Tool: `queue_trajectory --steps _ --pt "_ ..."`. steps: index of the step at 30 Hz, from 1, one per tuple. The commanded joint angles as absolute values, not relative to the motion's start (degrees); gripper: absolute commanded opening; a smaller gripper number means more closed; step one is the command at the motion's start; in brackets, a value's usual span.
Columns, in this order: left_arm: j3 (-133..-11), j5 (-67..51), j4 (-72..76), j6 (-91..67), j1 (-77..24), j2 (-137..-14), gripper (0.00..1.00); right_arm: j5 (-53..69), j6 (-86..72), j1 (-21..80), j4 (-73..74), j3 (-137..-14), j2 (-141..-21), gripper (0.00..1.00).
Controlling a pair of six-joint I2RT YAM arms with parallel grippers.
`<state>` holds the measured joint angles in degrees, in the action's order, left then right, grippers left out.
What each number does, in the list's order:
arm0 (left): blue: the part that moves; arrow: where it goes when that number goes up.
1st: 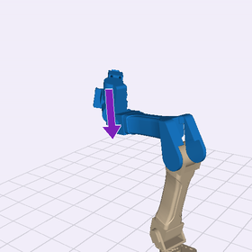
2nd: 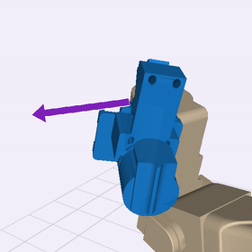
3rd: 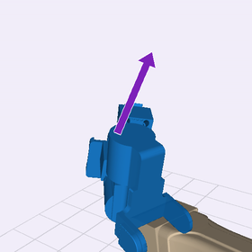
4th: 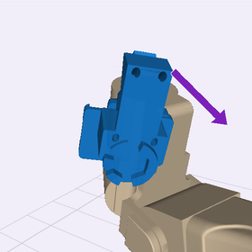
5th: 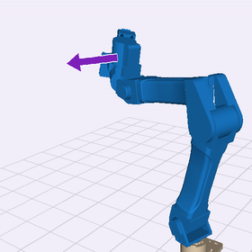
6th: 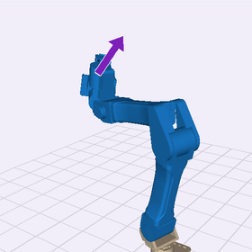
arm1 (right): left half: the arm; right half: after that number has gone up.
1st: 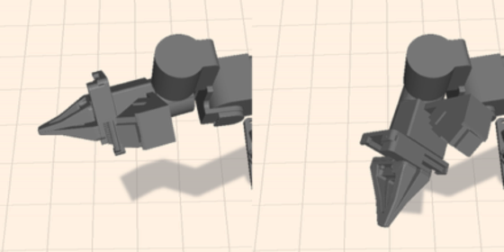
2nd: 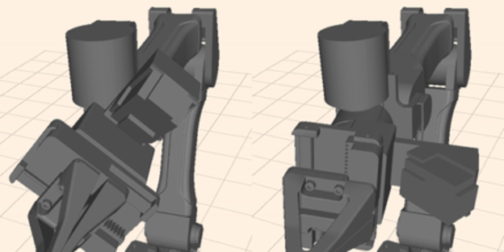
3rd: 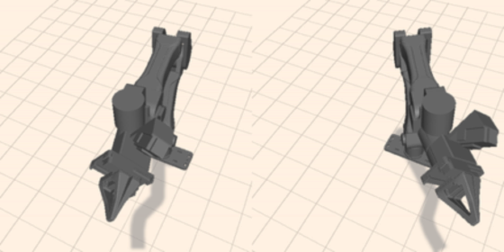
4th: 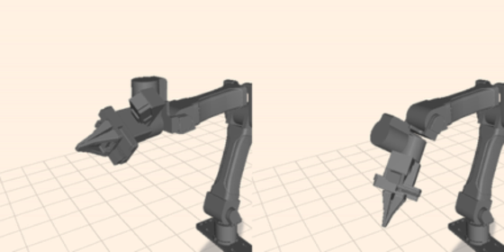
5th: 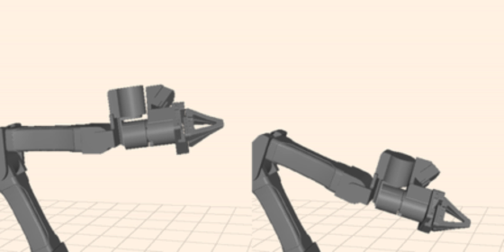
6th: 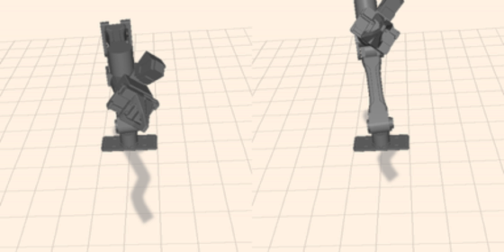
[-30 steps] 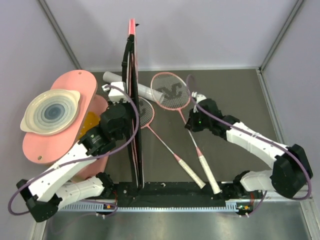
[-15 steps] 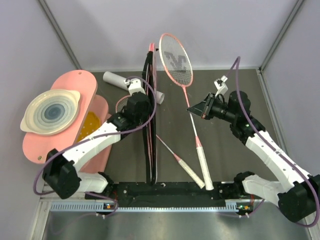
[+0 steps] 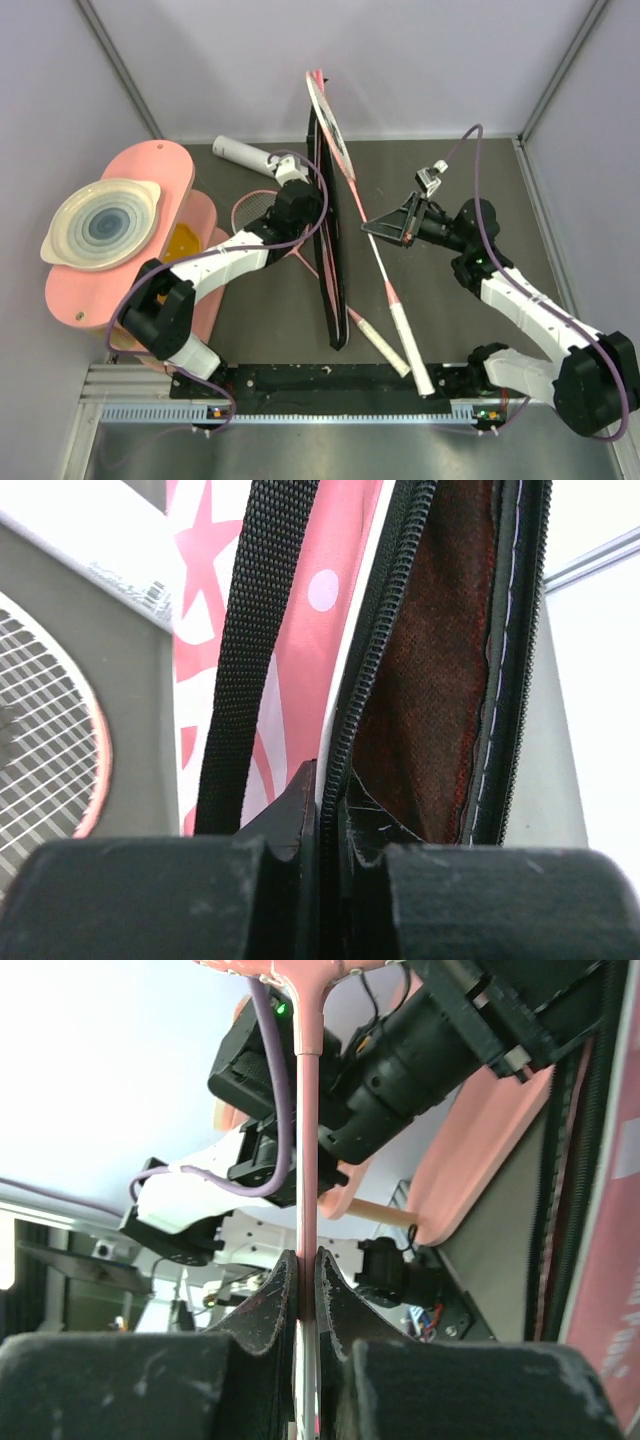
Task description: Pack up the badminton gear
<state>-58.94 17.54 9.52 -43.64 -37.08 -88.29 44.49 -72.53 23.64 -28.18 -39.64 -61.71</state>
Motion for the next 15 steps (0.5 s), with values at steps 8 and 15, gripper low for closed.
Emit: queue_trajectory --steps 8,15 --pt "-63.4 16.4 15.2 -49.8 -37.2 -92.0 0.00 44.7 -83.0 25.2 -43.2 -35.5 -62.8 0.00" --pt "-63.6 16.2 15.3 -51.4 -37.2 -92.6 0.00 40.7 -91.4 27.0 -54.9 -28.7 -65.1 0.00"
